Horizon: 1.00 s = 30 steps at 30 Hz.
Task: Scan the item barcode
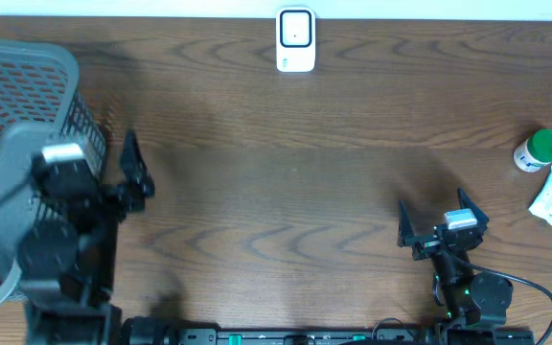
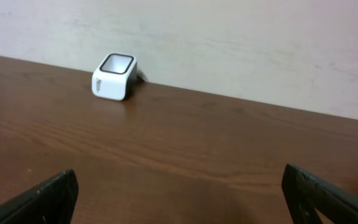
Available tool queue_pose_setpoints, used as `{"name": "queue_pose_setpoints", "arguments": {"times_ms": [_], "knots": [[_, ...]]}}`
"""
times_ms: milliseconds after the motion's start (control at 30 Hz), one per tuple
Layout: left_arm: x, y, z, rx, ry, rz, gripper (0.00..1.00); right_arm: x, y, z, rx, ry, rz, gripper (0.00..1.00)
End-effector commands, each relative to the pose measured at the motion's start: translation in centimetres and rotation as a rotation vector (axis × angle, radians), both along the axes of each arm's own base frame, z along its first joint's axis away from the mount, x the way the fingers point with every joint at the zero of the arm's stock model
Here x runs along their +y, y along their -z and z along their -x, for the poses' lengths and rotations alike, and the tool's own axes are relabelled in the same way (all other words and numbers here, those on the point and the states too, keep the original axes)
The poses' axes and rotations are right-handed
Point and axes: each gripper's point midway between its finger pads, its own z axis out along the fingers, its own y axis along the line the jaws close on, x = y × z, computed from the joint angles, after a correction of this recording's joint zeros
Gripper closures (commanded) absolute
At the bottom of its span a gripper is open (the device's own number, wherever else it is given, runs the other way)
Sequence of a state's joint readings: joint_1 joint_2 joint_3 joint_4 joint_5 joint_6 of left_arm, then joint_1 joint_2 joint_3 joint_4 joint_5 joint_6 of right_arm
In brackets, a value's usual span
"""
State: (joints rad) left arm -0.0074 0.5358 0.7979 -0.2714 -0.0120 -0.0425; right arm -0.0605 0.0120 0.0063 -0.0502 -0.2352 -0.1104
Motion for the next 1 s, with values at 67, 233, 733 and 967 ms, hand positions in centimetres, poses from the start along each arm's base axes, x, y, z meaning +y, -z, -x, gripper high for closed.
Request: {"name": "queue_pose_setpoints", "arguments": {"times_ms": [67, 233, 733, 967], "knots": [[0.4, 4.2, 1.8, -0.049, -0.001, -0.021, 0.2, -0.1, 0.1, 0.0, 0.001, 0.006, 0.003, 0.01], [1.0, 8.1, 2.2, -0.076, -0.027, -0.024, 0.19, -0.1, 0.1, 0.0, 0.001, 0.006, 0.003, 0.01], [1.7, 16.5, 1.4, -0.071, -0.062, -0.026, 0.19, -0.1, 0.1, 0.0, 0.001, 0.006, 0.003, 0.01], [2.0, 19.5, 1.5, 0.001, -0.078, -0.031, 0.2, -0.1, 0.1, 0.0, 0.001, 0.006, 0.003, 0.01]]}}
